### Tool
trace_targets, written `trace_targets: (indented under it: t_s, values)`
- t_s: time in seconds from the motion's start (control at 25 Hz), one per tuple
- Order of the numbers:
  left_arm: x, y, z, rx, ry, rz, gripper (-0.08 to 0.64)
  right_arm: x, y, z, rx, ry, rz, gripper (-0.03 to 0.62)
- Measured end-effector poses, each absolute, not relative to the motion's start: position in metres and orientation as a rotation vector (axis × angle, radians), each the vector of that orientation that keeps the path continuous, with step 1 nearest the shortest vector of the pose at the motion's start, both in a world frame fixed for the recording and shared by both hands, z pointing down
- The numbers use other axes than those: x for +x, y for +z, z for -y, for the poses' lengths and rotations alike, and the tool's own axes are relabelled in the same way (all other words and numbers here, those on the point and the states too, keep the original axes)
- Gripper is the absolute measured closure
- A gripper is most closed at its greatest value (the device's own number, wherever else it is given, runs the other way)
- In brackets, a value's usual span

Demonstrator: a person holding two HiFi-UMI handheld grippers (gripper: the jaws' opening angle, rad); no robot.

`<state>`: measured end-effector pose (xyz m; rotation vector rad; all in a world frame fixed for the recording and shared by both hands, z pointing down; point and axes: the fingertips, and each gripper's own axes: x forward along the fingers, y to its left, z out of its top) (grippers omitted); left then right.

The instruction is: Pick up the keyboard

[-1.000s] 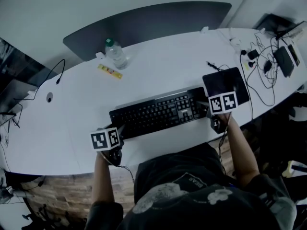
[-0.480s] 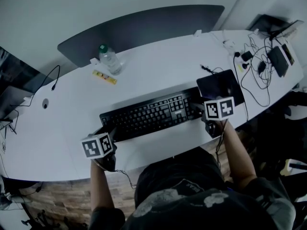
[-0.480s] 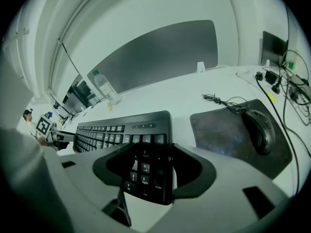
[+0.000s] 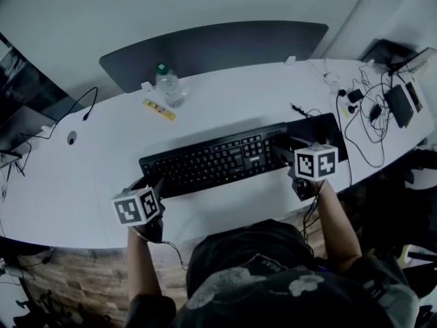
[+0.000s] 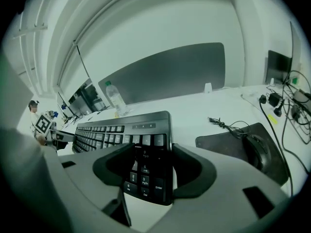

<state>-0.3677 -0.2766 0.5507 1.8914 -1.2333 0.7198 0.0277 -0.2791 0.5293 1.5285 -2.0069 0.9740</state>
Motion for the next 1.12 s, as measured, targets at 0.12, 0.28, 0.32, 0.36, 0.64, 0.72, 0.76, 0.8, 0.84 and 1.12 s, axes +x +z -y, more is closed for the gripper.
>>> trace_targets:
  t_s: [0.12, 0.28, 0.32, 0.36, 0.64, 0.72, 0.76, 0.8, 0.84, 1.12]
  values:
    - [-0.362, 0.537, 0.276, 1.914, 0.699, 1.255, 0.307, 0.034, 0.517, 0.278, 1.545, 0.940, 2.042, 0.348]
    - [-0.349, 0.521, 0.273, 1.941, 0.671, 1.290, 0.306, 0.047, 0.501, 0.276, 1.565, 0.888, 2.095, 0.350]
    - [-0.345, 0.518, 0.271, 1.946, 0.664, 1.300, 0.306, 0.051, 0.497, 0.275, 1.568, 0.876, 2.107, 0.350]
    - [-0.341, 0.514, 0.270, 1.951, 0.659, 1.309, 0.307, 0.054, 0.495, 0.275, 1.569, 0.865, 2.120, 0.350]
    - [-0.314, 0.483, 0.249, 2.004, 0.627, 1.383, 0.307, 0.082, 0.471, 0.262, 1.575, 0.800, 2.223, 0.351]
    - [-0.307, 0.473, 0.241, 2.014, 0.614, 1.411, 0.307, 0.089, 0.464, 0.256, 1.576, 0.783, 2.254, 0.351]
    - [-0.304, 0.468, 0.237, 2.020, 0.607, 1.425, 0.307, 0.093, 0.461, 0.253, 1.576, 0.777, 2.269, 0.352]
    - [-0.300, 0.463, 0.233, 2.026, 0.600, 1.439, 0.306, 0.096, 0.458, 0.249, 1.575, 0.770, 2.285, 0.353]
    - [-0.297, 0.458, 0.228, 2.032, 0.593, 1.452, 0.307, 0.100, 0.455, 0.246, 1.574, 0.761, 2.301, 0.353]
    - [-0.272, 0.438, 0.189, 2.053, 0.554, 1.508, 0.306, 0.124, 0.438, 0.215, 1.571, 0.700, 2.366, 0.353]
